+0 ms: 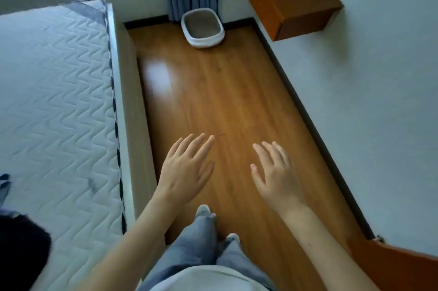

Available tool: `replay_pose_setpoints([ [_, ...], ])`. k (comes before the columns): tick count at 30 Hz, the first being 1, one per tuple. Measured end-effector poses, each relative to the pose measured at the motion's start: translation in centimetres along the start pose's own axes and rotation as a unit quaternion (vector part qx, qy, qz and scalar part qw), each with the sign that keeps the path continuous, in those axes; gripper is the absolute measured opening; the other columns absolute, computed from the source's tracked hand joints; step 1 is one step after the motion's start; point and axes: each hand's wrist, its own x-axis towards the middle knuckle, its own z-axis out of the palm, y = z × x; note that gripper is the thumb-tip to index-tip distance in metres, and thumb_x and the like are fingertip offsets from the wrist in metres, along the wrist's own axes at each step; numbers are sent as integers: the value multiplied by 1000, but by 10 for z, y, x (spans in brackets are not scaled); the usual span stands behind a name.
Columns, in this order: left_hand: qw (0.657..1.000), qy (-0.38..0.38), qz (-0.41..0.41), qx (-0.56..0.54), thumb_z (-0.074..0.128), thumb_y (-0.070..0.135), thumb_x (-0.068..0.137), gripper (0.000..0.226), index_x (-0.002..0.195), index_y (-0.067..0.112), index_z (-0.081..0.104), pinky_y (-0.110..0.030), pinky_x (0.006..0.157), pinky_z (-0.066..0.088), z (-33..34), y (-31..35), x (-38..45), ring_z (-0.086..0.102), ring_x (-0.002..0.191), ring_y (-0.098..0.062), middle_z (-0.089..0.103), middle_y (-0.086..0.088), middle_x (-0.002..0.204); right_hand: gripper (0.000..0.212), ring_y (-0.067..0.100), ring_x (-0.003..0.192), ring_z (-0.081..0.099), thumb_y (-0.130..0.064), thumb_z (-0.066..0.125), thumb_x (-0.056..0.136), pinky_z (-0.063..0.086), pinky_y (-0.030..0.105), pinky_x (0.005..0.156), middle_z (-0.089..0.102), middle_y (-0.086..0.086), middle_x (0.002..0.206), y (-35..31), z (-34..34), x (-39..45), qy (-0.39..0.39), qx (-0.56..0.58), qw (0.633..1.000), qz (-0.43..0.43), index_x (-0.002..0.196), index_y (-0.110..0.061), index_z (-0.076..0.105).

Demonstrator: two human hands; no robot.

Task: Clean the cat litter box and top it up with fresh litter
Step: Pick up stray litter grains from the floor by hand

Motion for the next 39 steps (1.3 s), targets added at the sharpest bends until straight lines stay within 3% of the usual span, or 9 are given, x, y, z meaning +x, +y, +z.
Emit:
replay_pose_setpoints([
  [7,996,42,-83,-5,37,44,96,53,144,22,47,-46,112,38,2,-64,99,48,132,-28,55,-2,141,49,30,132,44,-41,37,95,43,47,105,54,8,137,7,2,154,38,13,998,-43,135,-16,52],
  [17,993,88,-82,-2,36,47,96,55,145,23,46,-43,114,33,-50,-190,329,45,134,-26,52,0,143,43,26,128,49,-38,47,94,42,44,105,57,5,135,-19,-38,400,108,17,993,-49,132,-18,55],
  [23,989,102,-103,-5,40,45,96,54,145,23,45,-38,113,31,-58,-227,448,45,134,-23,53,1,142,48,25,128,49,-41,35,96,44,46,104,58,6,133,-10,-55,532,105,29,992,-67,132,-16,55],
  [28,983,98,-152,1,39,46,95,54,142,22,49,-39,108,37,-42,-261,538,48,130,-23,56,0,138,41,26,125,52,-34,45,95,46,46,102,59,7,131,17,-54,658,102,38,991,-78,129,-15,57],
  [39,955,143,-259,3,39,42,95,53,136,14,56,-41,100,44,-70,-314,723,55,120,-25,61,-3,133,41,24,121,54,-32,43,94,44,38,101,61,7,127,35,-86,905,61,55,984,-159,128,-13,57],
])
